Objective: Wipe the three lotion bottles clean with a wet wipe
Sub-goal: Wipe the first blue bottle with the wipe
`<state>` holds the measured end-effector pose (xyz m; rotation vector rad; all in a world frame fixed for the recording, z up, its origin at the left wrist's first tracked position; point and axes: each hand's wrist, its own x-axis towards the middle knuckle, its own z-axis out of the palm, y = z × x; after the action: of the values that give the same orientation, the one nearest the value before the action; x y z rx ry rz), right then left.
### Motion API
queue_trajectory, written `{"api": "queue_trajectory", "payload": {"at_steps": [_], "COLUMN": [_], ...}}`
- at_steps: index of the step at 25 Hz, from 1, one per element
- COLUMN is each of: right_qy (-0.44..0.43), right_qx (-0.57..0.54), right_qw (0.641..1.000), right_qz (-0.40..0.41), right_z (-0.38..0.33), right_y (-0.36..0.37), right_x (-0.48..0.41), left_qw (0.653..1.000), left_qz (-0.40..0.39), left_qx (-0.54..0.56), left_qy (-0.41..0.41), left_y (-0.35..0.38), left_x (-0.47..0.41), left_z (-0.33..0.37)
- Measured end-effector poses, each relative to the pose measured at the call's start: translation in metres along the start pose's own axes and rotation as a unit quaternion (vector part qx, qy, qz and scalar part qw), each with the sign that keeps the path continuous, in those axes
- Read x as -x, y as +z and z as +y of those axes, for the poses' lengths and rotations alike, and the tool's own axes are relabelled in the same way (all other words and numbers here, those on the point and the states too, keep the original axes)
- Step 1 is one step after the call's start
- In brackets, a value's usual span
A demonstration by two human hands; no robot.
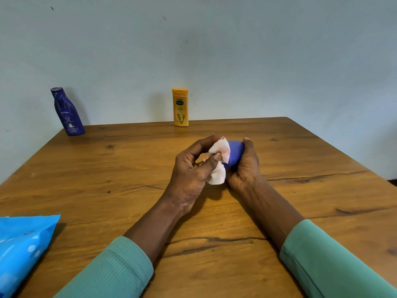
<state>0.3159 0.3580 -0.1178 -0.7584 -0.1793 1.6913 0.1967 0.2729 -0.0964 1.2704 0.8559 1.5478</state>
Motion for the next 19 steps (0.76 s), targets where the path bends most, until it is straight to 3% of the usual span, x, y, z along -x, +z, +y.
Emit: {"api": "queue_trajectory", "payload": {"at_steps": [4, 8, 10, 15, 19], "right_qy": [0.033, -0.038, -0.051, -0.100, -0.148], "right_qx": [-0.002, 0.017, 0.019, 0.030, 0.131], "right_qw": [0.999, 0.999, 0.998, 0.994, 0.972], "right_qz": [0.011, 0.029, 0.037, 0.046, 0.128], "right_z": [0.002, 0.003, 0.002, 0.002, 0.014], "right_y": [-0.004, -0.001, -0.001, 0.002, 0.013], "right_x": [-0.004, -0.003, -0.002, 0.004, 0.011], "left_qw": [0.998, 0.994, 0.996, 0.998, 0.993], "left_qz": [-0.062, 0.067, 0.078, -0.043, -0.092], "left_qx": [-0.029, -0.081, -0.049, -0.005, 0.000], "left_qy": [0.003, 0.029, 0.009, -0.034, -0.070], "left_y": [-0.002, -0.002, -0.004, -0.017, -0.031], "left_x": [0.001, -0.003, -0.006, -0.008, -0.009], "left_z": [0.004, 0.000, -0.002, 0.000, 0.008]}}
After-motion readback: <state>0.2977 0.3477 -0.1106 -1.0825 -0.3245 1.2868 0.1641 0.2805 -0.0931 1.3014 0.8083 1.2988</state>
